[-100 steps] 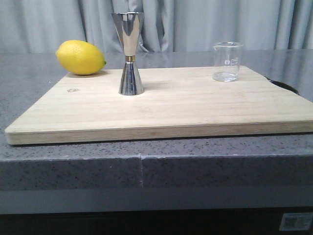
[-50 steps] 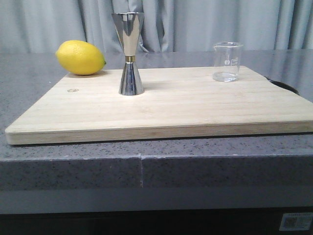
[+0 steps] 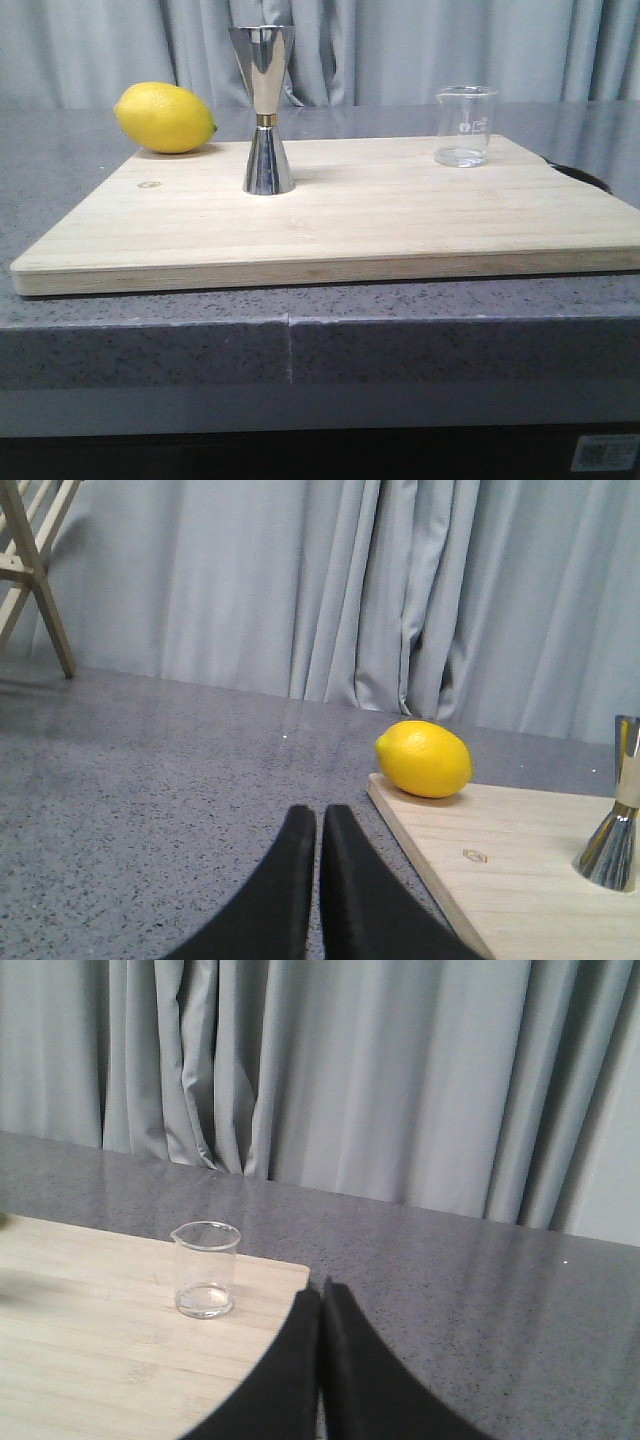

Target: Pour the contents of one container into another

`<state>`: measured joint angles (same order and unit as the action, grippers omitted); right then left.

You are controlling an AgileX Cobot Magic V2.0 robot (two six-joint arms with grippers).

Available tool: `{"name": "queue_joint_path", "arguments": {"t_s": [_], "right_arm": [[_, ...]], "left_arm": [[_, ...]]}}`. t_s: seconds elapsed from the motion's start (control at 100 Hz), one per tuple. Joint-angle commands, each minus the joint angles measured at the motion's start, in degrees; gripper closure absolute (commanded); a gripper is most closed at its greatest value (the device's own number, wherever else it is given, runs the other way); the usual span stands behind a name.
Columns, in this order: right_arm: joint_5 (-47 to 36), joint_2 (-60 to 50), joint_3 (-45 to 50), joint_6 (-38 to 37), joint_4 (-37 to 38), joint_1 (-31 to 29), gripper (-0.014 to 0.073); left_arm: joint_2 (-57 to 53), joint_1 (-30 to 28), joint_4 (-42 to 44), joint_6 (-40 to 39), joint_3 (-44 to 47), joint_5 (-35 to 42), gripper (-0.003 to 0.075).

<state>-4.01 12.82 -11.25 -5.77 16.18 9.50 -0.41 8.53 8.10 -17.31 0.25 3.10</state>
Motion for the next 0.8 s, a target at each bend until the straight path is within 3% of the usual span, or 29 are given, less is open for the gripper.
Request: {"name": "queue_joint_path", "arguments": {"t_s": [0.0, 0.32, 0.79], "right_arm": [[-4.0, 0.3, -1.5, 0.2, -0.1, -0.2, 0.0661], [-4.0, 0.3, -1.5, 0.2, -0.1, -0.2, 0.0661], [-4.0, 0.3, -1.5, 0.2, -0.1, -0.2, 0.0661]], "left_arm": [[-1.2, -0.1, 3.6, 0.1, 1.6, 4.1, 0.0739], [-1.2, -0.1, 2.9, 7.7, 1.6, 4.3, 0.0739], [-1.2, -0.1, 1.8, 7.7, 1.6, 4.3, 0.0739]]}}
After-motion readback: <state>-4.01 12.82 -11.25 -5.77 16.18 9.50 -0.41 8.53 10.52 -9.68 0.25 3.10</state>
